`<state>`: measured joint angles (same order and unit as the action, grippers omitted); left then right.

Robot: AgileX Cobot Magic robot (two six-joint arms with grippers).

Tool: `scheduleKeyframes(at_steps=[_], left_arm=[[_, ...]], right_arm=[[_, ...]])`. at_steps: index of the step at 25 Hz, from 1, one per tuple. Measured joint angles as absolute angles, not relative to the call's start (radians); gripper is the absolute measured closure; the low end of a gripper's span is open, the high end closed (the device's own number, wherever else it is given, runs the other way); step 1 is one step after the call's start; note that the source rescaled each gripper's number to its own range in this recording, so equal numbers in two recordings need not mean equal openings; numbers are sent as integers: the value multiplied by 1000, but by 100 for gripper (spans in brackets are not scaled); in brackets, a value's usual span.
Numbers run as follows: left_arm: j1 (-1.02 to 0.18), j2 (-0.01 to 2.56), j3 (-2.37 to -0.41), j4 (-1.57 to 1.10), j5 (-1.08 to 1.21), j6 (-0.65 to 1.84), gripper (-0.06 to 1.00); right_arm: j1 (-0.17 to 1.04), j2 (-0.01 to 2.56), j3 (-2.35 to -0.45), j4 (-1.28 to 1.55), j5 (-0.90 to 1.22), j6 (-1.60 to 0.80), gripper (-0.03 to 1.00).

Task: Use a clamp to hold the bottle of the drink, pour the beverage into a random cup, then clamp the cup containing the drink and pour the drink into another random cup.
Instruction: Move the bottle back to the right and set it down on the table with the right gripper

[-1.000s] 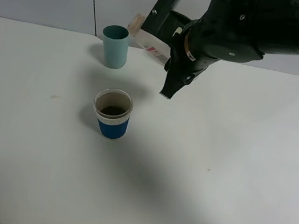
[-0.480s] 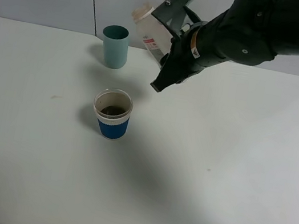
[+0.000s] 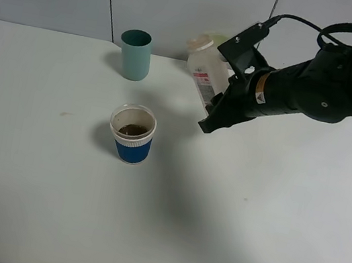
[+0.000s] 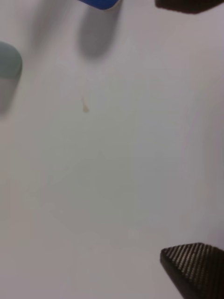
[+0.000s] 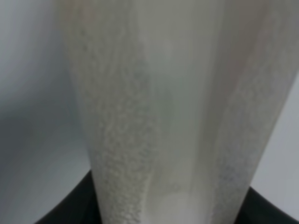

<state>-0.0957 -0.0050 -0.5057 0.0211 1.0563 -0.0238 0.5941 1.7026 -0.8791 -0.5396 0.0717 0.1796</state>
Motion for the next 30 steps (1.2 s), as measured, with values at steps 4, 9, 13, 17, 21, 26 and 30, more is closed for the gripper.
scheduleKeyframes(at_steps=[4, 9, 13, 17, 21, 26, 30], left_arm=[[-96, -5, -506, 21, 1056, -24, -6], [-96, -5, -506, 21, 1056, -24, -6], [-96, -5, -506, 21, 1056, -24, -6], [-96, -5, -506, 21, 1056, -24, -6], [-96, -5, -506, 21, 1056, -24, -6], [-96, -5, -506, 21, 1056, -24, -6], [-96, -5, -506, 21, 1056, -24, -6]], right_arm=[[549, 1698, -847, -534, 43, 167, 96], [492, 1698, -793, -513, -44, 116, 96], [434, 1698, -722, -474, -190, 61, 96], [388, 1698, -668, -431, -323, 20, 96], [367, 1698, -644, -399, -364, -10, 96], [361, 1723, -635, -344, -407, -93, 96], [361, 1771, -635, -294, -483, -160, 96]])
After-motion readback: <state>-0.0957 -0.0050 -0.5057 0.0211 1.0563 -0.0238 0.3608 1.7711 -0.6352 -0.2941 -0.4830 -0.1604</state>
